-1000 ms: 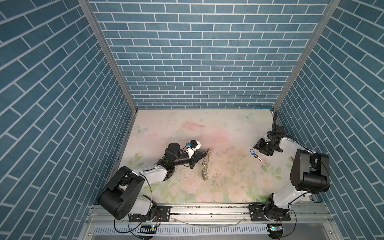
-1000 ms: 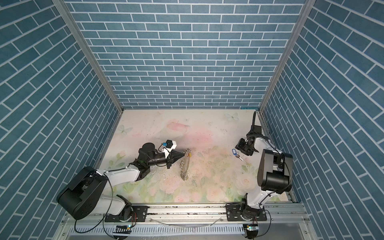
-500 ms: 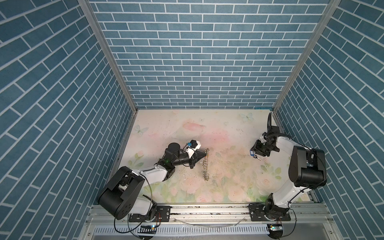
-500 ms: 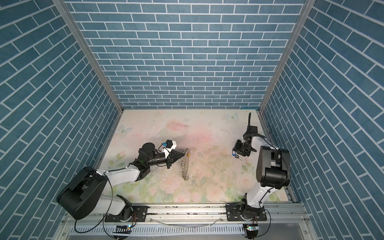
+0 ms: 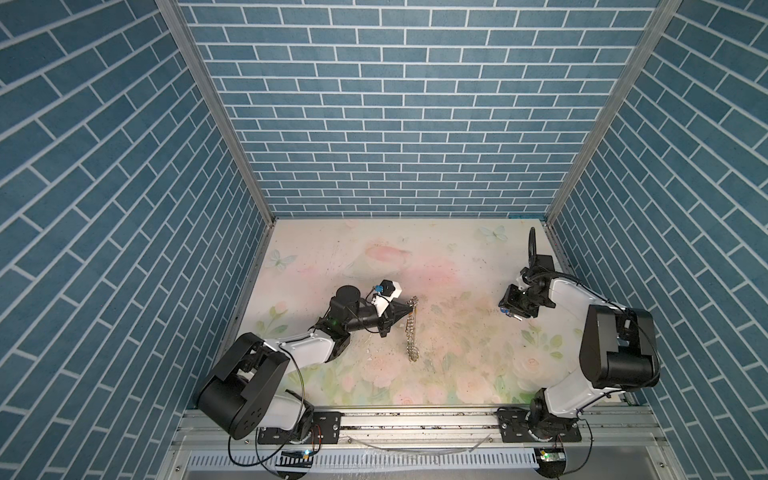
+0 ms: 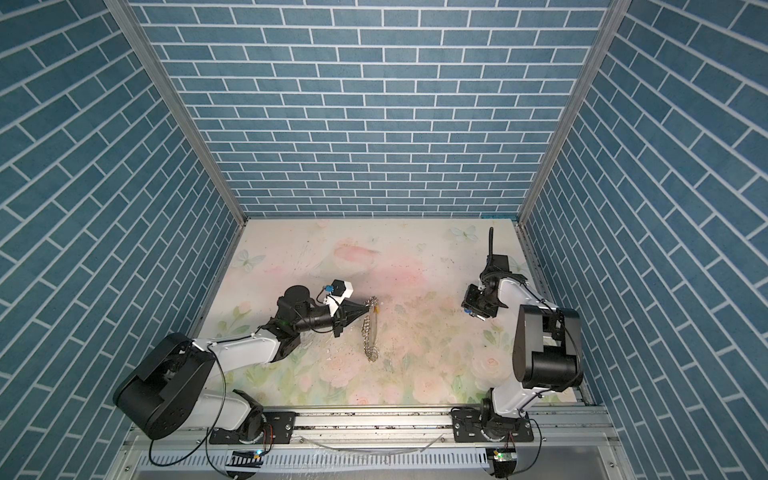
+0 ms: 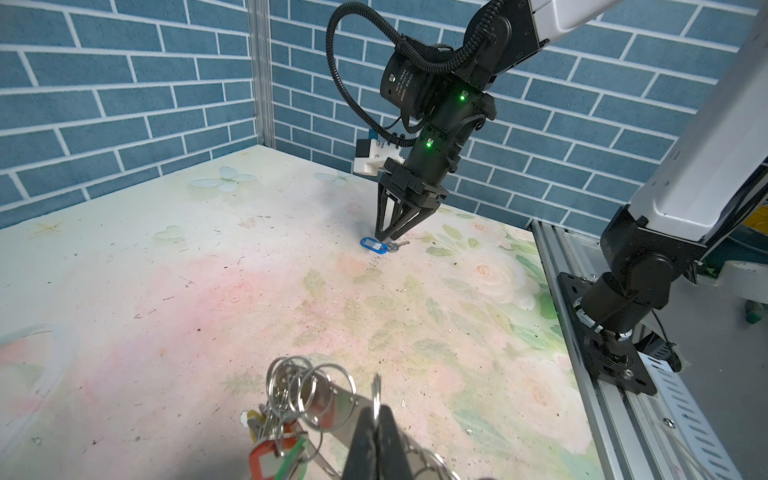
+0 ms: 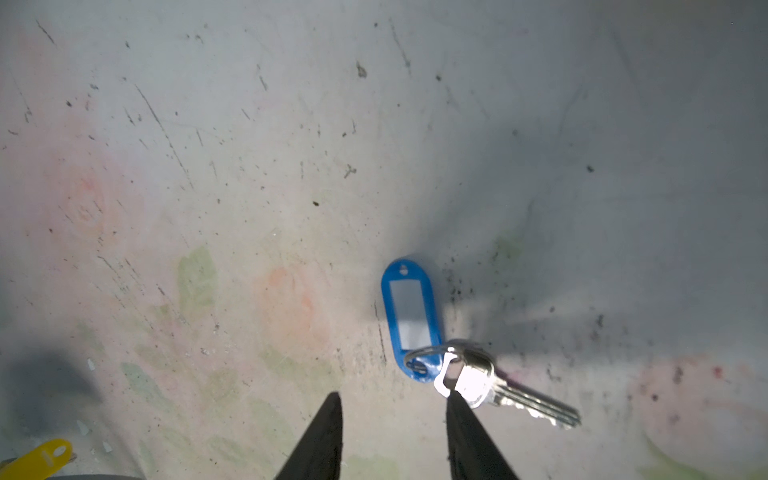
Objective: Put the keys on the keyring
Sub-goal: 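Lower the right gripper and align it with the key's ring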
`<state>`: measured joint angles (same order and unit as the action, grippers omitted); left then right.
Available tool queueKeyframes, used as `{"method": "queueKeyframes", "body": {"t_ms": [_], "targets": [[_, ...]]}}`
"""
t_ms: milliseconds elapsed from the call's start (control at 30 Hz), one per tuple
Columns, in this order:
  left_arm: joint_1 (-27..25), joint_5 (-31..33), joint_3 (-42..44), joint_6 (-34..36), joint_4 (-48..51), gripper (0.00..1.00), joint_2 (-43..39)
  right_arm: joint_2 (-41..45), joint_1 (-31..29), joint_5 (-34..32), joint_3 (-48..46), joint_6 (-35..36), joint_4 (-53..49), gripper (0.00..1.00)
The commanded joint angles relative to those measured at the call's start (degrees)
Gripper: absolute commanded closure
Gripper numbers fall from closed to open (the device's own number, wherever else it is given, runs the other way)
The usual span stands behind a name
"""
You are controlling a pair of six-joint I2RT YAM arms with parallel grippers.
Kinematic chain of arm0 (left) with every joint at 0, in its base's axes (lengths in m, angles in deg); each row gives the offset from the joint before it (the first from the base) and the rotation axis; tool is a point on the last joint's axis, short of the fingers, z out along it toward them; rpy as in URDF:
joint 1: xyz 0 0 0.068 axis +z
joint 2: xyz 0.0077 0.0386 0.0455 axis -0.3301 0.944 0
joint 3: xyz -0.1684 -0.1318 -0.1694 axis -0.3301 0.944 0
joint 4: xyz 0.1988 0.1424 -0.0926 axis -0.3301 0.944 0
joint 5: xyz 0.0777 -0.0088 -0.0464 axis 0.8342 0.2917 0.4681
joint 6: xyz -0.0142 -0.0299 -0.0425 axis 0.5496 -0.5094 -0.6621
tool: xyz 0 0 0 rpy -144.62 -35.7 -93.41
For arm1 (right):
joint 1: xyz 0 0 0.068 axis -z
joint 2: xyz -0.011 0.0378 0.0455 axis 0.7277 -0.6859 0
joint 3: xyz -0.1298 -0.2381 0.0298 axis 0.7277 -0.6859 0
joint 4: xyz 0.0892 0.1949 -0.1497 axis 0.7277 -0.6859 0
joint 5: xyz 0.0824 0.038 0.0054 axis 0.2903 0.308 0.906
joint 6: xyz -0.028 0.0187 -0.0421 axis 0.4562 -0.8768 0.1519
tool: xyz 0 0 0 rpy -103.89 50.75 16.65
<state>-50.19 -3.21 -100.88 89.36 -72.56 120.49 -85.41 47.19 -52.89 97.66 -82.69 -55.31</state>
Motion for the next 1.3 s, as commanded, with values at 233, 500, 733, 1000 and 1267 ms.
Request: {"method": "queueKeyframes", "body": {"t_ms": [233,500,733,1000,1267], "targets": [[0.2,0.3,0.1,1.0,1.4,1.00,-0.4,-3.5,-2.8,-9.2,2.3,-5.2,-0.8,0.60],[0.3,0.3,0.0,1.1,1.4,1.00,-0.2,-6.6,-3.6,-13.3,4.3,-5.3,-0.7,0.60],[0.3,0.4,0.0,1.2,1.6,1.00,-0.2,-7.5,-3.6,-16.8,5.7,-4.4,-1.0,0.64],[0.2,0.5,0.1,1.4,1.7,1.00,-0.4,-4.1,-3.3,-16.5,7.0,-0.6,-1.4,0.56],[0.2,0.5,0.1,1.4,1.7,1.00,-0.4,-7.5,-2.2,-16.5,11.0,1.3,-1.8,0.49]]}}
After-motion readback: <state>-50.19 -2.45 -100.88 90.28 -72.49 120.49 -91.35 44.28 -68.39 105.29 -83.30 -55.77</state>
